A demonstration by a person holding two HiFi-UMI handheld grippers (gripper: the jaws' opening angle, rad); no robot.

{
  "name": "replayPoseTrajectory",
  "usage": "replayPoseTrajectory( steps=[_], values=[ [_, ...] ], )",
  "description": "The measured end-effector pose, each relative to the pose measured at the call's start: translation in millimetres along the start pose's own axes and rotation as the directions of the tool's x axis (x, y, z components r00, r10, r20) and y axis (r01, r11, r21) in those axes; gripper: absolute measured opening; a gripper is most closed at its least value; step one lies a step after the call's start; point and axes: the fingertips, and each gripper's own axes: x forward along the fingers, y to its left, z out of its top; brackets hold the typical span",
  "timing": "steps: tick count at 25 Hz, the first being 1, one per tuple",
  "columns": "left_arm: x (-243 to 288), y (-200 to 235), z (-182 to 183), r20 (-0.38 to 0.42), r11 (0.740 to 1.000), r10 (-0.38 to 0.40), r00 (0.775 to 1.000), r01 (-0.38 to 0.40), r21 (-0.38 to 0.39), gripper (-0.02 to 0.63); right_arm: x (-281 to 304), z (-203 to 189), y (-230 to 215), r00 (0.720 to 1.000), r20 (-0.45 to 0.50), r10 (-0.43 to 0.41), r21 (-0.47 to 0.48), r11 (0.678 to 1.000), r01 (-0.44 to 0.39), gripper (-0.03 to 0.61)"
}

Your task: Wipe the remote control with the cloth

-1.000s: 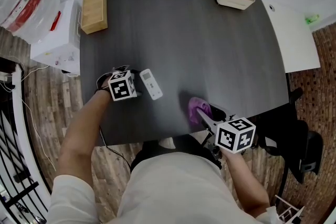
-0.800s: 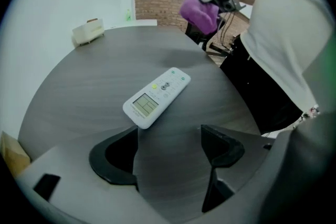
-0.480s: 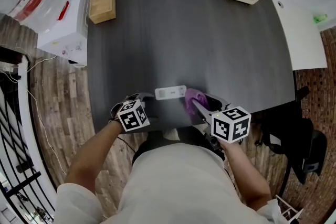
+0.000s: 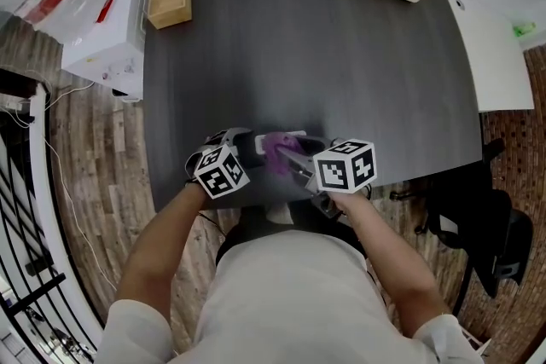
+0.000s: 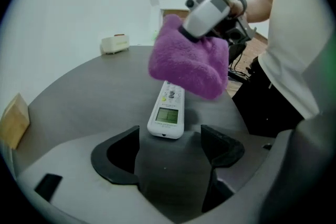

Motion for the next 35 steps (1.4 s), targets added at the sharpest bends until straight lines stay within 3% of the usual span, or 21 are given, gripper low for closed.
replayPoseTrajectory(
  steps=[4, 8, 13, 25, 35],
  values=[
    [5.6, -1.2, 8.3, -0.012, 0.997, -0.034, 0.999, 0.035, 0.070, 0.360, 32.9, -0.2, 5.0, 0.996, -0.045, 0.073, 0.056, 0.996, -0.070, 0.149],
    [10.3, -3.2, 11.7, -0.023, 0.995, -0.045, 0.999, 0.047, 0.091, 0.345, 49.3, -7.4, -7.0, 0.995, -0.093, 0.039, 0.043, 0.998, -0.035, 0.150],
    [12.4, -1.4, 9.8, -0.009, 0.999, -0.040, 0.999, 0.040, 0.032, 0.261, 53.7, -13.7, -18.2, 0.992, -0.122, -0.025, -0.013, 1.000, 0.024, 0.149],
    [13.4, 4.1, 10.1, 0.009, 0.999, 0.009, 1.000, -0.009, -0.054, 0.228, 46.7, -17.1, -40.5, 0.974, -0.129, -0.186, -0.154, 0.974, 0.166, 0.149],
    [13.7, 5.3, 10.3, 0.006, 0.998, 0.016, 1.000, -0.016, -0.067, 0.224, 33.3, -19.7, -45.8, 0.961, -0.102, -0.259, -0.274, 0.935, 0.223, 0.149]
  ],
)
